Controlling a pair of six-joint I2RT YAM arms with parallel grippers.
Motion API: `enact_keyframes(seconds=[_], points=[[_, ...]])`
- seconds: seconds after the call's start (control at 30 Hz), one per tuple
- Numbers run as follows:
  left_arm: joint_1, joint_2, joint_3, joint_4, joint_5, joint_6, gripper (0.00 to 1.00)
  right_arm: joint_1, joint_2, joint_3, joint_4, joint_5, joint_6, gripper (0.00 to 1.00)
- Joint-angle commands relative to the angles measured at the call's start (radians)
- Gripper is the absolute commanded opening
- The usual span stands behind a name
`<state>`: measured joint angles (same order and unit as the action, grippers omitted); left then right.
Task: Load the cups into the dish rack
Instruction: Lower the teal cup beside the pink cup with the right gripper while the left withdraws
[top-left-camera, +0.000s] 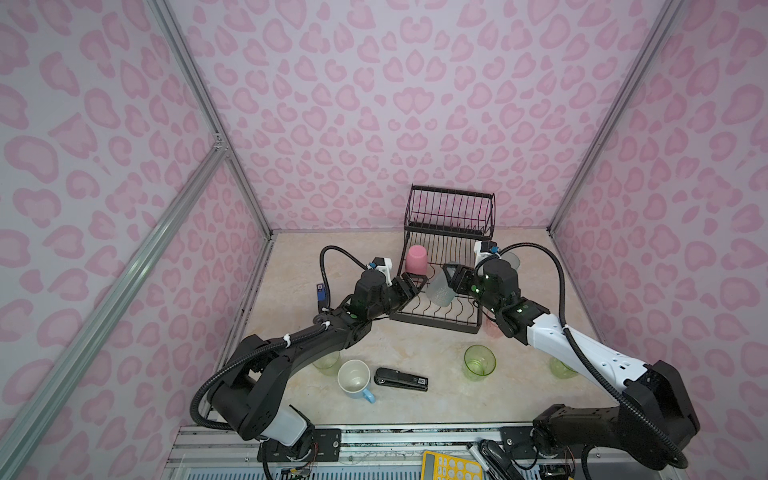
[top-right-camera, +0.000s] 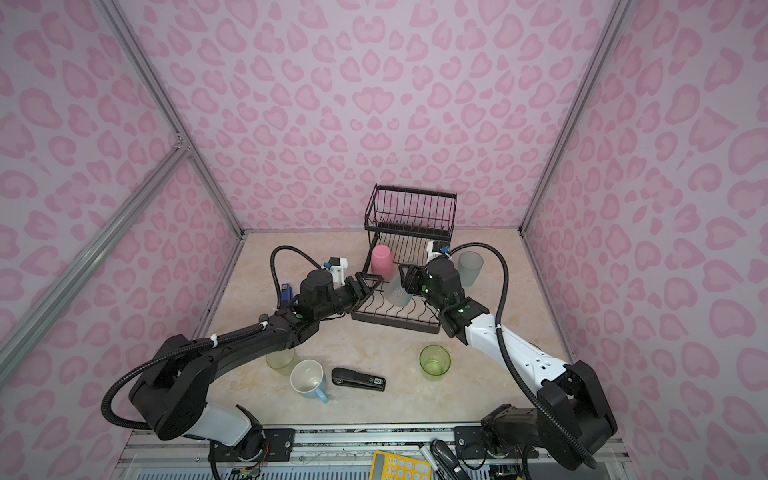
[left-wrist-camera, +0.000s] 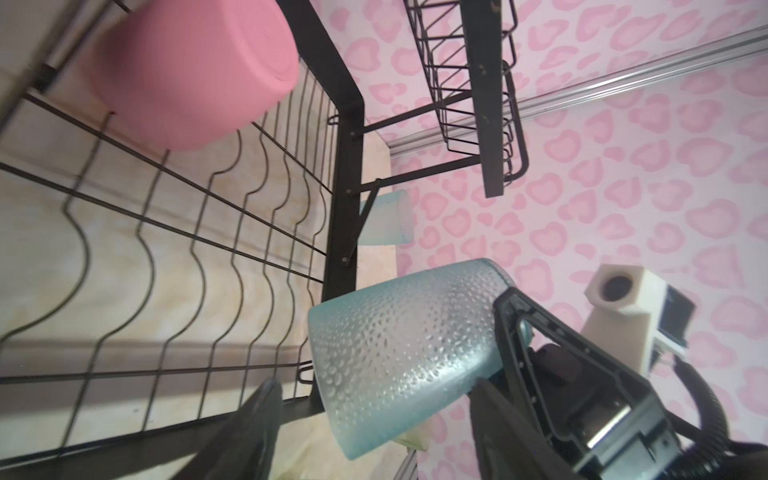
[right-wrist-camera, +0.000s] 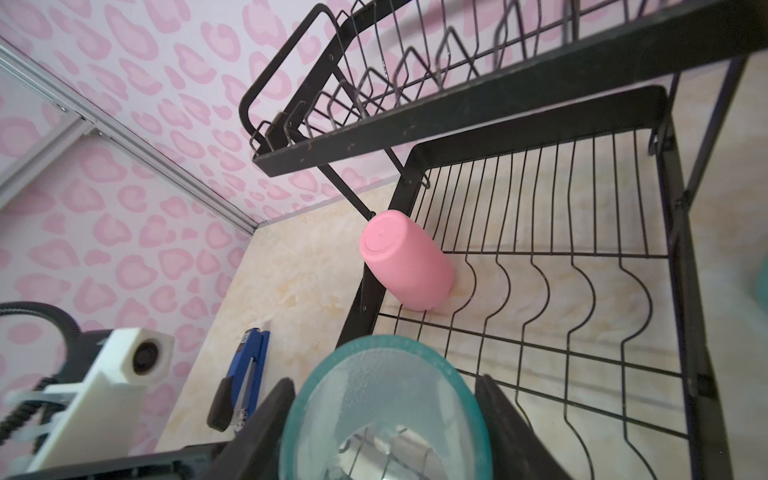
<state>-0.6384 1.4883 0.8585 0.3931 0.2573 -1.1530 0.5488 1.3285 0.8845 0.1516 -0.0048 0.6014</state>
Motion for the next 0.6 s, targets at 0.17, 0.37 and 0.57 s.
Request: enact_keyframes(seconds=[0.17,0.37,0.57], points=[[0.075,-0.154,0.01,-0.465,-0.081,0.214,0.88,0.124,0.089,0.01,0.097,0.285,-0.243,0.48],[0.141,-0.285,-0.036,-0.611,-0.129,0.26,0.94,0.197,0.225,0.085,0.167,0.401,-0.35,0.49],[0.195,-0.378,-0.036,-0.721,-0.166,0.329,0.95,0.226,0.359,0.14,0.272,0.463,-0.371,0.49]])
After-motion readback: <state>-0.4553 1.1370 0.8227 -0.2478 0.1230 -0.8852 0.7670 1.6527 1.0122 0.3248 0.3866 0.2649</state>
